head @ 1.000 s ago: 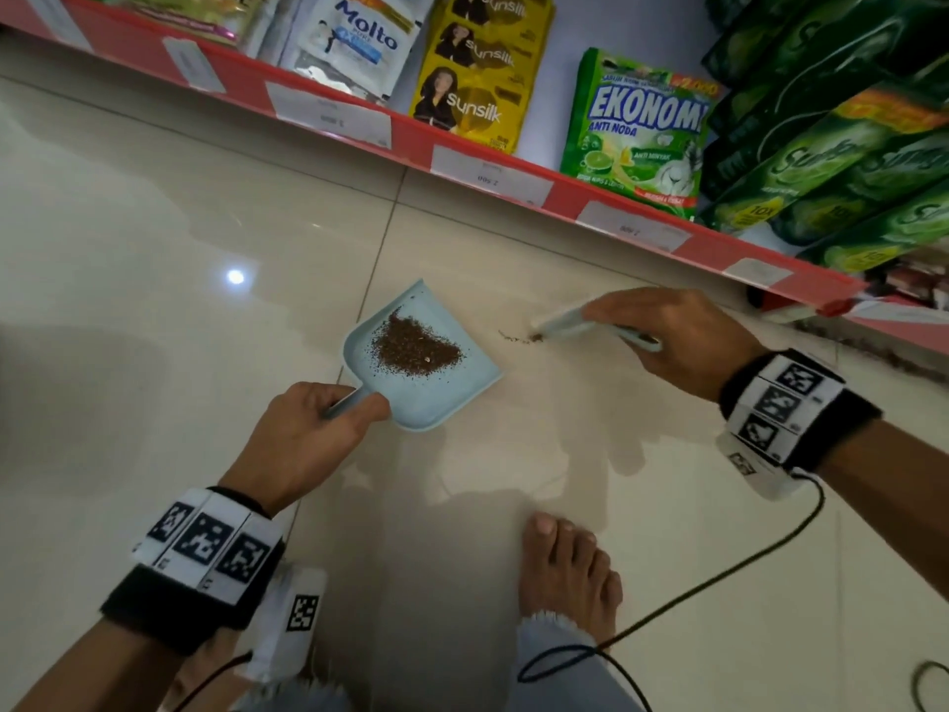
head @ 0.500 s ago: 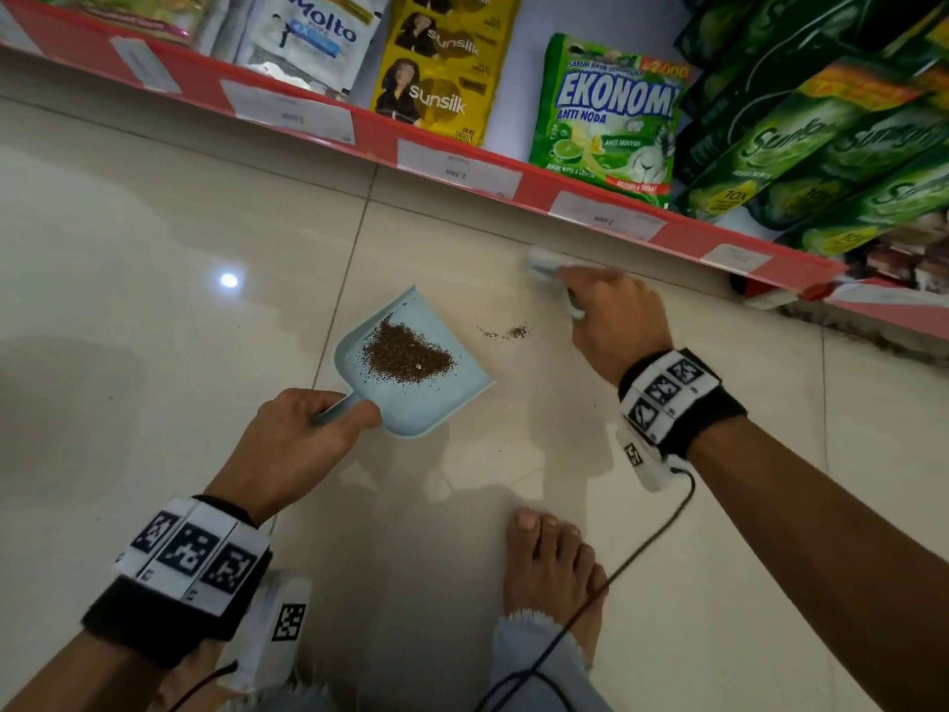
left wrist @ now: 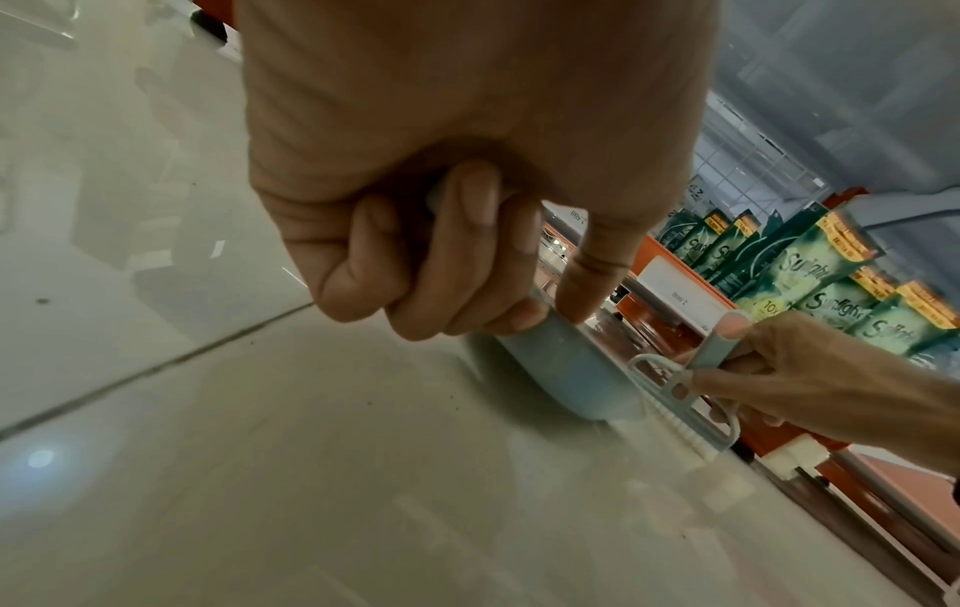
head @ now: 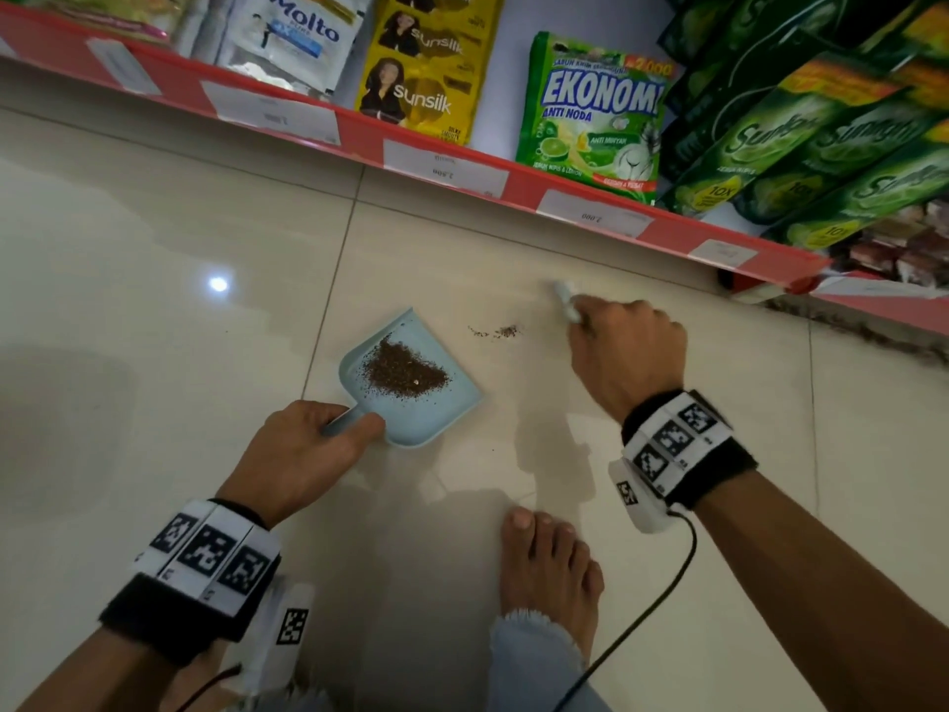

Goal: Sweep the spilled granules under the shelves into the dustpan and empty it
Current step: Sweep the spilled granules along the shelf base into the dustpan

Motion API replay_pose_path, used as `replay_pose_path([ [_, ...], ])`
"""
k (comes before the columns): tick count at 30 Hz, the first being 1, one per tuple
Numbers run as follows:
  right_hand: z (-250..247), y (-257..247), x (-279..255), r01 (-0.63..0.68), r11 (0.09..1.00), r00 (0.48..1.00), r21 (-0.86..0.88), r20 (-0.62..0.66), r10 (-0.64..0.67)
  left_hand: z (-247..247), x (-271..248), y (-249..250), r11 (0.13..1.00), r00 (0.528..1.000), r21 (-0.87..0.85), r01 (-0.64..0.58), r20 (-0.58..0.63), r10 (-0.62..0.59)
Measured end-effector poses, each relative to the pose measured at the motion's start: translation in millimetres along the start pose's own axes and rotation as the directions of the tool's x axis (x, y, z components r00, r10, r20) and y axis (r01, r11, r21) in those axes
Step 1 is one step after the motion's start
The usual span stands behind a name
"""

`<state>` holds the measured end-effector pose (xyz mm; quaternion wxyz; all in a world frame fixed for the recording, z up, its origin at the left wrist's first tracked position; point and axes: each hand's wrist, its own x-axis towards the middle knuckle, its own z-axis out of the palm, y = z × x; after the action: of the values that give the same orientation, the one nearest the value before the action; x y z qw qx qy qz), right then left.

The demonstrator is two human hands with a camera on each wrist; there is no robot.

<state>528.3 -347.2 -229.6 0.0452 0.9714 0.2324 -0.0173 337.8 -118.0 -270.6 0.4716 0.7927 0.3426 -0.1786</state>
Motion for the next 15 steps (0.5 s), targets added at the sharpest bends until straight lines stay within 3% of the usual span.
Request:
replay_pose_path([
  [3,5,-27,-21,0.14,0.99,0.989,0.021,0.047,-0.141,3,1,0,0.999,1.0,0.053,-0.009,-0.002,0.009],
  [6,5,-48,-33,0.2,0.977,0.979,0.079,0.026,-0.203,7,1,1,0.997,1.0,0.072,-0.02,0.009,0.019],
  [15,-10,-38,-18,0.165,0.974,0.985,0.156,-0.083,-0.153,12,1,15,0.991,0.998,0.127,-0.044,0.041,0.039],
])
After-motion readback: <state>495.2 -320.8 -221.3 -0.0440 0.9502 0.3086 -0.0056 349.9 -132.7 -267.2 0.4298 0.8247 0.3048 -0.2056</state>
